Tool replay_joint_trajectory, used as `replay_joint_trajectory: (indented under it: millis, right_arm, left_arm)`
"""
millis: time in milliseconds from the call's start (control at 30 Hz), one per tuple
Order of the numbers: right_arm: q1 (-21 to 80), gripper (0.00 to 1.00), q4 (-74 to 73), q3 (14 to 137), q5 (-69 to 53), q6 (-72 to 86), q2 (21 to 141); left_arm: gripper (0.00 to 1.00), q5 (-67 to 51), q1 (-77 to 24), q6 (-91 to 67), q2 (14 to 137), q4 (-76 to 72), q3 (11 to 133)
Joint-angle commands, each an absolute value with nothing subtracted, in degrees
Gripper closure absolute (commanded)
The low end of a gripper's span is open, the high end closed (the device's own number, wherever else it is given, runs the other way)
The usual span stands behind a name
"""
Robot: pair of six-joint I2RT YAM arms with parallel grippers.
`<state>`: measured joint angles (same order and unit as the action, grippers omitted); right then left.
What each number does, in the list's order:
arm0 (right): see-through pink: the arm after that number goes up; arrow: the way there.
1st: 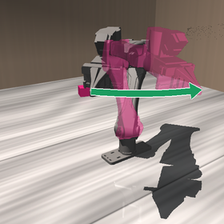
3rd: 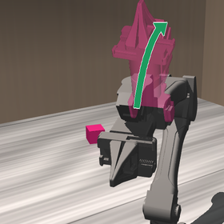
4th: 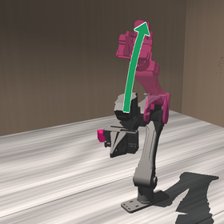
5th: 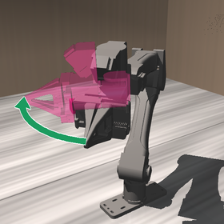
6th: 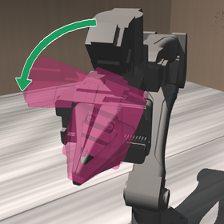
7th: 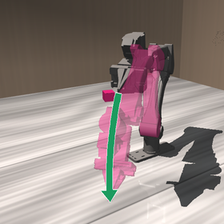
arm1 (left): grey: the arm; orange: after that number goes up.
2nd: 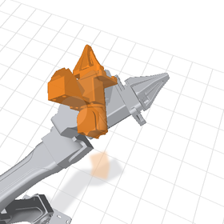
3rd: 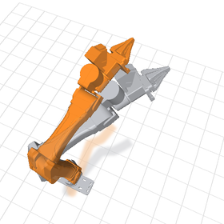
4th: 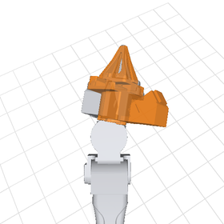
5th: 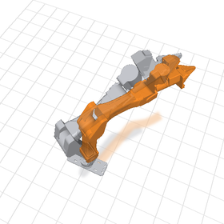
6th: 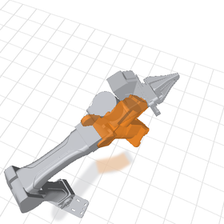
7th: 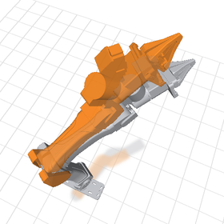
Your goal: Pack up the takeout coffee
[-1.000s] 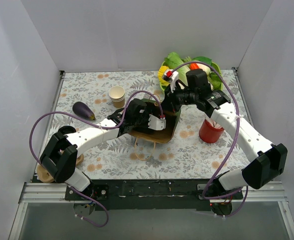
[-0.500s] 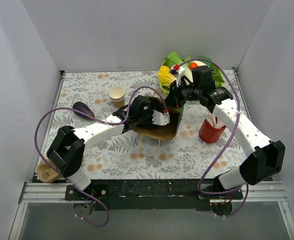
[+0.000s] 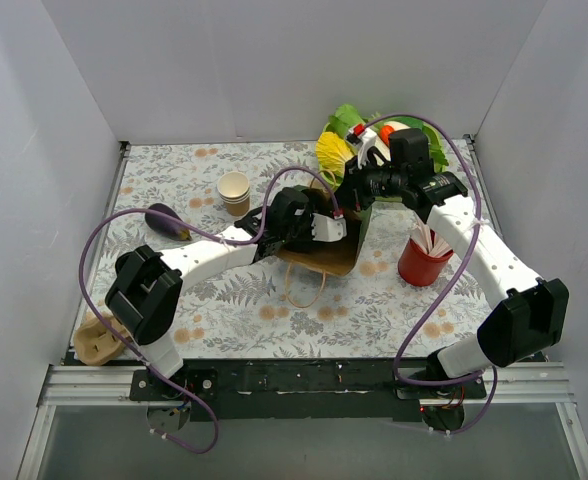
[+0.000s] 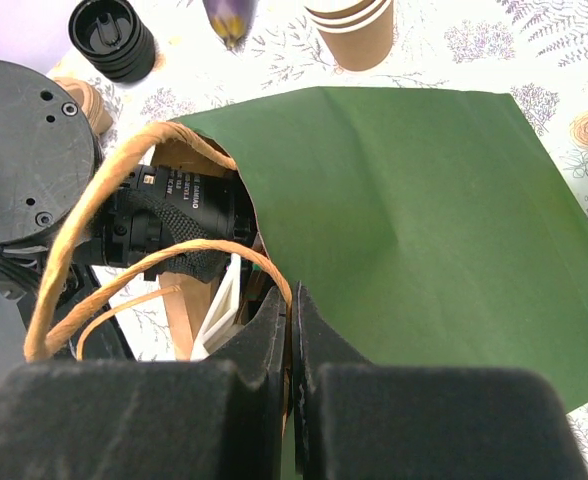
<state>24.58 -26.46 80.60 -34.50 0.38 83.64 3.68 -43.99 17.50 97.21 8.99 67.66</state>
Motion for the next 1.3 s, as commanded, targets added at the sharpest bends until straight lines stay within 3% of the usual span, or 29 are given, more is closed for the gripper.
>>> replay_joint_trajectory:
  millis: [0, 400, 900, 1267]
  right_arm:
    - [25.31, 0.99, -29.62, 81.12, -40.87, 3.78, 82.88]
    - [24.87, 0.99, -29.71, 81.83, -41.4, 5.18, 83.67]
    - [21.45, 0.99, -29.18, 81.12, -43.33, 9.67, 86.13]
    - [20.65, 0.99, -29.27, 81.21, -43.59, 10.28, 86.48]
  left_arm:
    - [1.0, 7.82, -42.54, 10.03, 96.59, 9.67, 70.14]
    - [1.0, 7.03, -42.54, 5.71, 96.59, 12.92, 72.69]
    - [1.0, 10.89, -42.71, 0.44, 103.71, 6.77, 75.32]
    - [1.0, 18.36, -46.14, 9.39, 104.33, -12.82, 64.35]
